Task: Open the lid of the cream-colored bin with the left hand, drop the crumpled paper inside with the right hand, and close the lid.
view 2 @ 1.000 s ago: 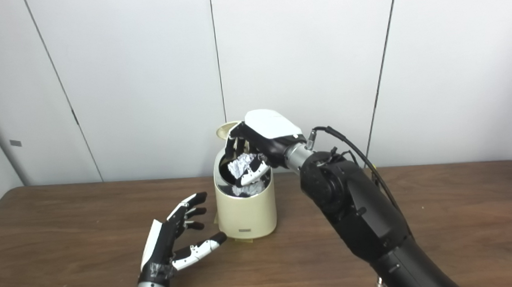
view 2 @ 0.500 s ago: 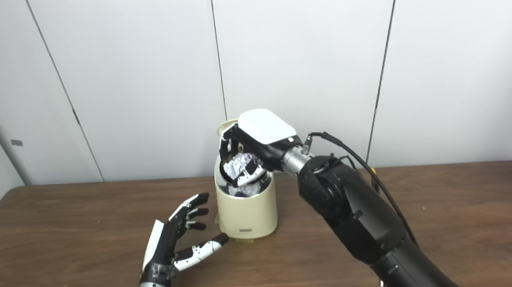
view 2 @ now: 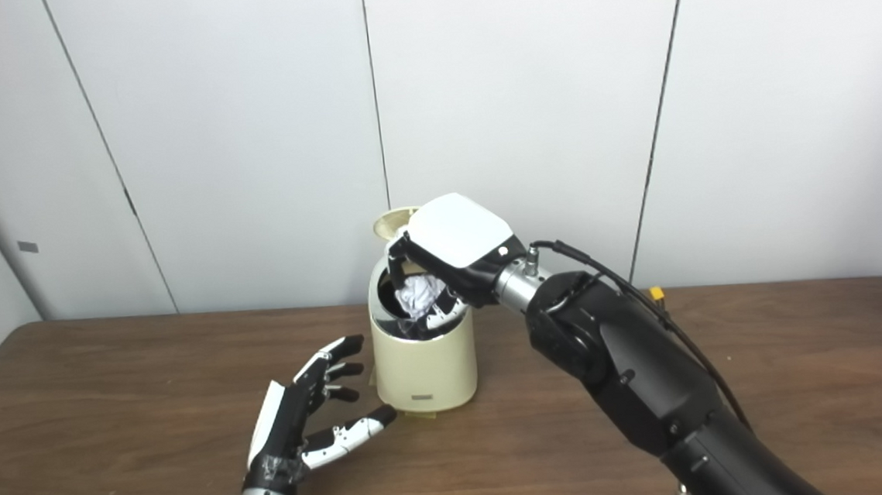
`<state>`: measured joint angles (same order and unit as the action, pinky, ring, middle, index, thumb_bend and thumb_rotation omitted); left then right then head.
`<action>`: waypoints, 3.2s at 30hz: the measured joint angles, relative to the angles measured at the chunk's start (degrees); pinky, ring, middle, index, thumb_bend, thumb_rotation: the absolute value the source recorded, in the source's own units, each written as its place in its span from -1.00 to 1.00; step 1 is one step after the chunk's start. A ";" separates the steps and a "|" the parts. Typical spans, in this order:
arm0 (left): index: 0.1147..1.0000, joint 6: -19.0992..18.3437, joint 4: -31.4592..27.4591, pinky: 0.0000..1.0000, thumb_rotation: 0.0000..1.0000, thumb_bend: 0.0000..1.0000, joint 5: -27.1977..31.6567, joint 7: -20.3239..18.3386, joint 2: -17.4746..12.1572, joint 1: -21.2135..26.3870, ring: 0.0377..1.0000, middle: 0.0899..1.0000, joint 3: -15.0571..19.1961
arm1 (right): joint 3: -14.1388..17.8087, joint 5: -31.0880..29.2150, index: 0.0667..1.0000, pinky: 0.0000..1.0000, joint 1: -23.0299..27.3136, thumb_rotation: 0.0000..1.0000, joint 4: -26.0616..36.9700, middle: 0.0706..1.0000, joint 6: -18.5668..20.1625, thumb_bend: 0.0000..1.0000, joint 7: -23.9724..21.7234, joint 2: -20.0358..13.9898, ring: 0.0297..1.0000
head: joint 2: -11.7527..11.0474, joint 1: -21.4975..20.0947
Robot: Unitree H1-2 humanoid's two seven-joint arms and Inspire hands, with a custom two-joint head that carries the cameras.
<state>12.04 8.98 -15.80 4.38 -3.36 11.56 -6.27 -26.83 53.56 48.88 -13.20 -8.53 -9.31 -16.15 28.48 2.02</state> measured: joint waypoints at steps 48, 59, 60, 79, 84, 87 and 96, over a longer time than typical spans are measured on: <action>0.72 0.76 -0.93 0.36 -0.33 0.56 1.96 -0.68 -0.87 -0.57 0.61 0.71 0.59 | 24.67 -30.78 0.59 0.01 -29.12 -0.91 27.93 0.58 13.49 0.66 -1.47 1.48 0.34 | -0.44 0.53; 0.76 0.17 -1.71 0.36 -0.31 0.59 2.02 -1.93 -2.03 -0.56 0.62 0.72 1.45 | 24.83 -34.05 0.61 0.06 -36.36 -0.77 22.67 0.61 11.21 0.66 0.98 2.11 0.36 | -0.70 0.70; 0.78 -0.15 -1.80 0.37 -0.31 0.62 2.01 -2.15 -2.27 -0.56 0.64 0.73 1.54 | 24.83 -34.03 0.62 0.08 -36.41 -0.76 22.49 0.61 11.21 0.66 1.15 2.10 0.37 | -0.79 0.79; 1.00 -14.70 -6.89 0.88 -0.29 0.89 -0.37 -7.41 -7.18 18.40 1.00 1.00 2.54 | 24.26 -34.00 0.60 0.07 -38.15 -0.89 19.17 0.60 10.46 0.68 2.54 2.15 0.36 | -1.41 0.70; 1.00 -15.98 -4.82 0.81 -0.26 0.95 -1.46 -7.40 -7.12 21.16 1.00 1.00 1.91 | 24.27 -34.04 0.59 0.06 -38.17 -0.90 19.01 0.58 10.31 0.68 2.54 2.14 0.35 | -1.49 0.35; 1.00 -16.02 -3.40 0.83 -0.23 0.98 -2.04 -7.44 -7.14 22.99 1.00 1.00 1.47 | 24.29 -34.03 0.59 0.07 -38.18 -0.89 19.03 0.59 10.29 0.68 2.54 2.14 0.36 | -1.41 0.26; 0.86 -15.15 -1.27 0.75 0.46 0.95 -4.26 -9.94 -9.41 27.31 0.96 0.95 -1.84 | 24.30 -33.95 0.58 0.04 -38.19 -0.90 19.01 0.57 10.28 0.68 2.57 2.15 0.31 | -1.32 -0.09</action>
<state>-3.11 7.70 -20.05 -5.57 -12.77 38.87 -8.11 -2.53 19.61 10.69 5.81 1.75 -6.74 -14.01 27.16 1.93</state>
